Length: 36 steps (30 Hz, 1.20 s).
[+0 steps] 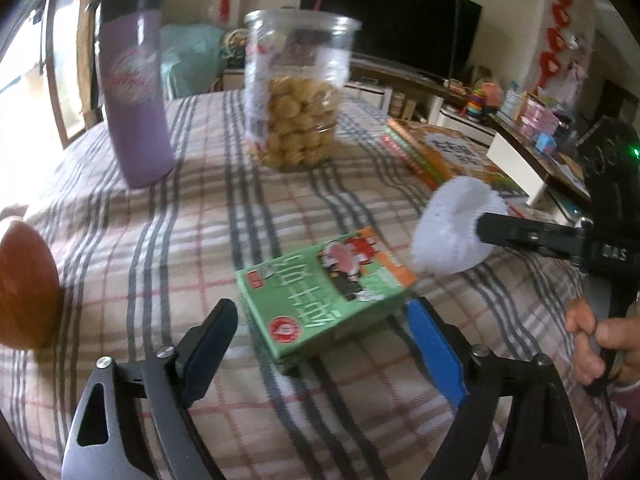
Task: Collect trash
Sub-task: 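Grasp the green milk carton with the left tool while the right tool grasps the white cup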
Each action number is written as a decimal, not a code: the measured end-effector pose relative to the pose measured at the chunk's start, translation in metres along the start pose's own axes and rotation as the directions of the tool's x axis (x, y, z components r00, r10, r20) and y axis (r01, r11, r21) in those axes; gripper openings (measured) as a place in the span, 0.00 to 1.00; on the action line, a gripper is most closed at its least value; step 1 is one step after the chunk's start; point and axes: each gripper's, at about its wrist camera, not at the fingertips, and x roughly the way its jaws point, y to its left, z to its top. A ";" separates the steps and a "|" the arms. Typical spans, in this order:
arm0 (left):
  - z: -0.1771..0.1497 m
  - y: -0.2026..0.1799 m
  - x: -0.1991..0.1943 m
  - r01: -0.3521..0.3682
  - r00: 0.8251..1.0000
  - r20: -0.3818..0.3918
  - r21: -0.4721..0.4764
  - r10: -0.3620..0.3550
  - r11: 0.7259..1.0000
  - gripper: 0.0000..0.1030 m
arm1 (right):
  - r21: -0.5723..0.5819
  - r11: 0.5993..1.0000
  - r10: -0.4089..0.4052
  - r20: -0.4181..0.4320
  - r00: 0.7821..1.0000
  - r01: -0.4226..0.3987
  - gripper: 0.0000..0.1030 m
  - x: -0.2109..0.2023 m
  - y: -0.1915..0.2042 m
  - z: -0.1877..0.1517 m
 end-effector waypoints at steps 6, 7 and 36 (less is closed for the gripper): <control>-0.006 -0.020 0.003 0.001 1.000 -0.031 0.027 -0.001 1.000 0.33 | -0.051 0.999 -0.016 0.016 1.000 0.016 0.26 -0.010 0.011 -0.002; -0.008 -0.024 0.001 -0.004 1.000 -0.027 0.036 0.005 0.999 0.32 | -0.059 0.998 -0.017 0.021 1.000 0.018 0.23 -0.014 0.012 -0.003; -0.026 -0.097 -0.009 0.010 0.998 -0.062 0.128 -0.002 0.992 0.55 | 0.093 0.996 -0.012 0.065 0.998 0.006 0.14 -0.143 -0.041 -0.084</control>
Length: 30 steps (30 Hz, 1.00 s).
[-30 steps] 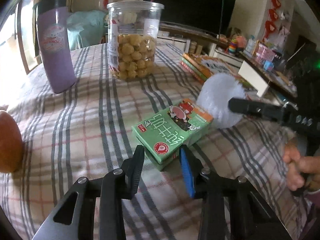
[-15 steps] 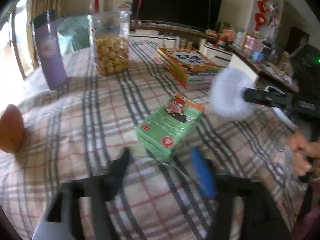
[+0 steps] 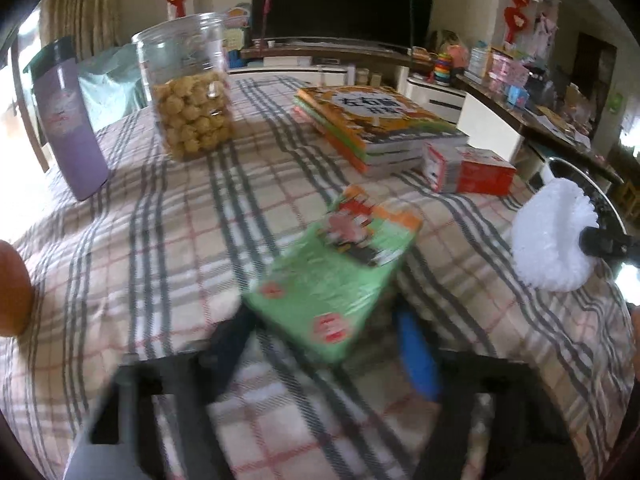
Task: Collect trash
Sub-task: 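Grasp the green milk carton with the left tool while the right tool grasps the white cup, then carry the green carton with the left tool while the right tool carries the white cup over the bin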
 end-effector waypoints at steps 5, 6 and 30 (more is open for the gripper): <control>-0.010 -0.014 -0.012 -0.017 1.000 0.021 -0.057 0.019 0.998 0.55 | 0.005 1.000 -0.019 -0.001 1.000 0.019 0.15 -0.009 -0.007 -0.008; -0.014 -0.018 -0.016 -0.023 0.999 0.023 -0.072 0.025 0.997 0.54 | 0.005 1.000 -0.023 -0.005 1.000 0.023 0.21 -0.009 -0.009 -0.009; -0.065 -0.108 -0.100 0.006 0.993 0.118 -0.281 0.028 0.960 0.54 | 0.036 0.999 0.006 0.054 0.999 -0.008 0.15 -0.046 -0.021 -0.028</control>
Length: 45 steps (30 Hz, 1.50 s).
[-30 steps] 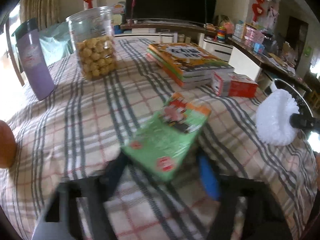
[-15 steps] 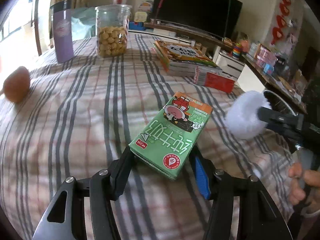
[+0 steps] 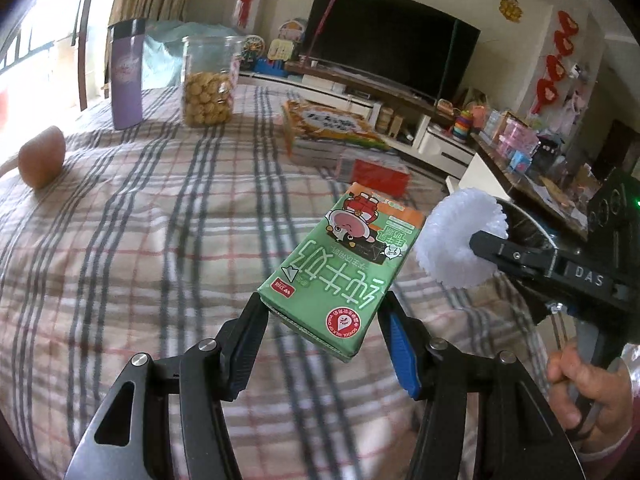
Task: Collect trash
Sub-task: 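Carry the green carton with the left tool while the right tool carries the white cup over the bin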
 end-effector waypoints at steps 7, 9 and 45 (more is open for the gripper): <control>-0.003 -0.034 0.003 0.021 1.000 -0.013 0.038 -0.021 0.999 0.54 | 0.031 0.999 -0.020 0.050 0.999 0.018 0.15 -0.039 -0.017 -0.005; -0.003 -0.046 0.003 0.025 1.000 -0.016 0.057 -0.024 0.998 0.54 | 0.038 0.999 -0.026 0.061 0.998 0.024 0.15 -0.048 -0.021 -0.005; 0.015 -0.158 0.032 0.097 0.995 -0.051 0.225 -0.087 0.970 0.54 | 0.156 0.982 -0.142 0.237 0.961 0.107 0.15 -0.138 -0.087 -0.001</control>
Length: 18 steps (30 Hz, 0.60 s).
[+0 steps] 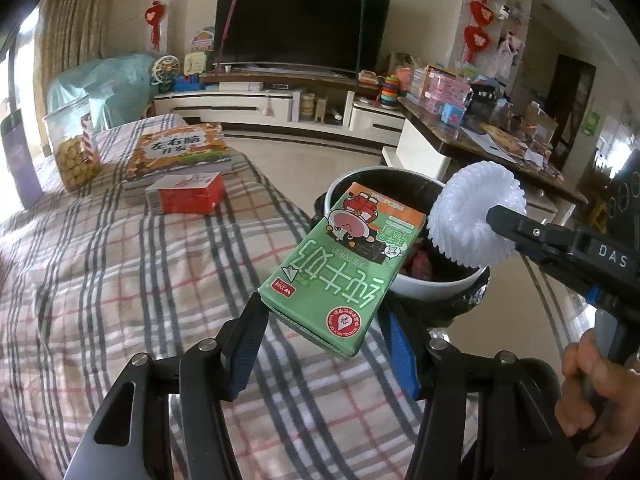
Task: Collect trash
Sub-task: 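Carry the green carton with the left tool while the right tool carries the white cup over the bin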
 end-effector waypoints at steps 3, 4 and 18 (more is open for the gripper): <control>0.004 -0.003 0.004 0.004 1.000 0.000 0.008 -0.004 1.000 0.54 | 0.006 1.000 -0.009 0.005 1.000 0.009 0.15 -0.002 -0.006 0.003; 0.005 -0.003 0.007 0.006 1.000 0.000 0.010 -0.006 1.000 0.54 | 0.007 1.000 -0.013 0.007 1.000 0.013 0.15 -0.003 -0.007 0.004; 0.017 -0.016 0.025 0.012 1.000 -0.001 0.044 -0.012 0.999 0.54 | 0.018 0.999 -0.044 0.024 0.999 0.044 0.15 -0.008 -0.023 0.012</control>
